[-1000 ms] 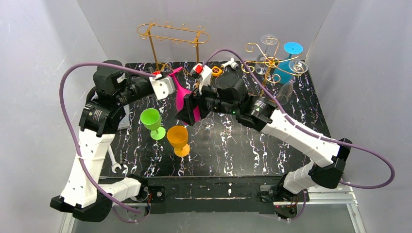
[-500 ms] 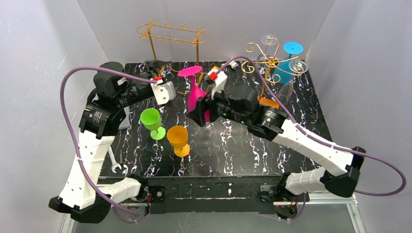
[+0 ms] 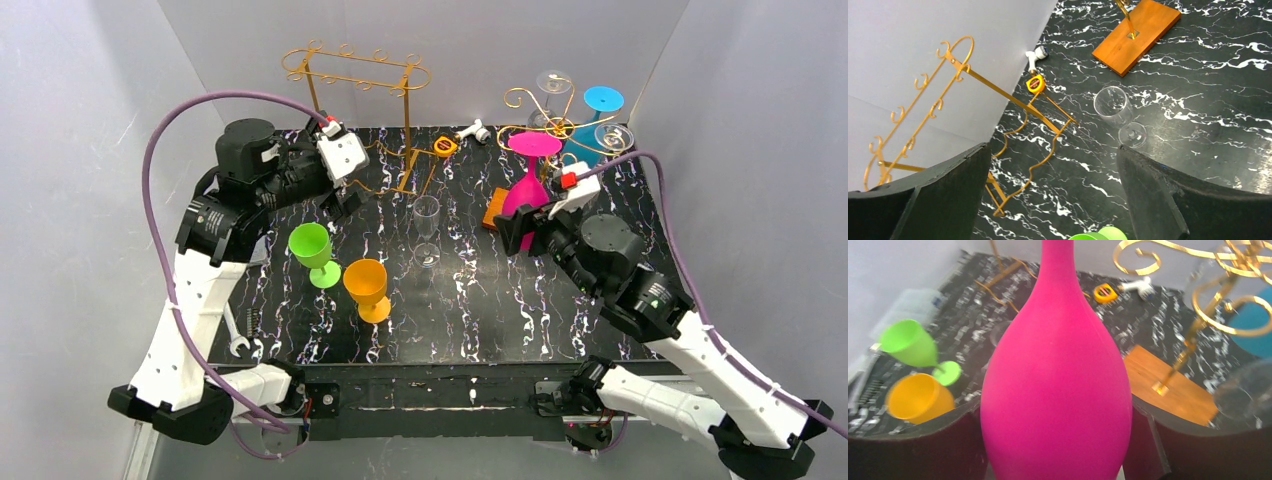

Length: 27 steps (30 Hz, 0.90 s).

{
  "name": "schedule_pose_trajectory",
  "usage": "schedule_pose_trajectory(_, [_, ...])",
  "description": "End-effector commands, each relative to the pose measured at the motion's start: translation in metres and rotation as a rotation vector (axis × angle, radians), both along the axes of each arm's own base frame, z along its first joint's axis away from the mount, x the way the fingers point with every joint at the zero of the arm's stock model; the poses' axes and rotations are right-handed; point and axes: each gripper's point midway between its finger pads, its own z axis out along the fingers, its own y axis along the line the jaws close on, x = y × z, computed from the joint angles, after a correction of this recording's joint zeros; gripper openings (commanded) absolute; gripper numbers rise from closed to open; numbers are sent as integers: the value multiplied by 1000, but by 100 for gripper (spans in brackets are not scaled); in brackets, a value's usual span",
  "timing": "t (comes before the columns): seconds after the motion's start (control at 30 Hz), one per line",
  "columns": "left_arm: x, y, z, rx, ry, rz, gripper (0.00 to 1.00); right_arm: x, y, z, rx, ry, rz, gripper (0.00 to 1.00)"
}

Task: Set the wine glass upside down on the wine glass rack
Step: Turn the wine glass upside down at the wine rack.

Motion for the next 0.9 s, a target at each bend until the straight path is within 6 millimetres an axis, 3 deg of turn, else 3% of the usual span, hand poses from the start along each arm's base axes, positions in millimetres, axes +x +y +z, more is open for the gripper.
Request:
schedule_pose_trajectory(0.0, [-3,3,0,-35,72,44,95,20,-25,-42,-113,20,-127,54])
schedule_pose_trajectory(0.37, [-6,0,9,-89,31,35,95,39,-49,-82,-89,42,-167,54])
schedule_pose_trajectory(0.53, [-6,0,5,-80,34,35,95,39,-56,-75,-66,-8,-161,55])
schedule_pose_trajectory(0.87, [-10,-2,-5,-49,24,-7,95,54,-88,-87,-64,13,-283,52])
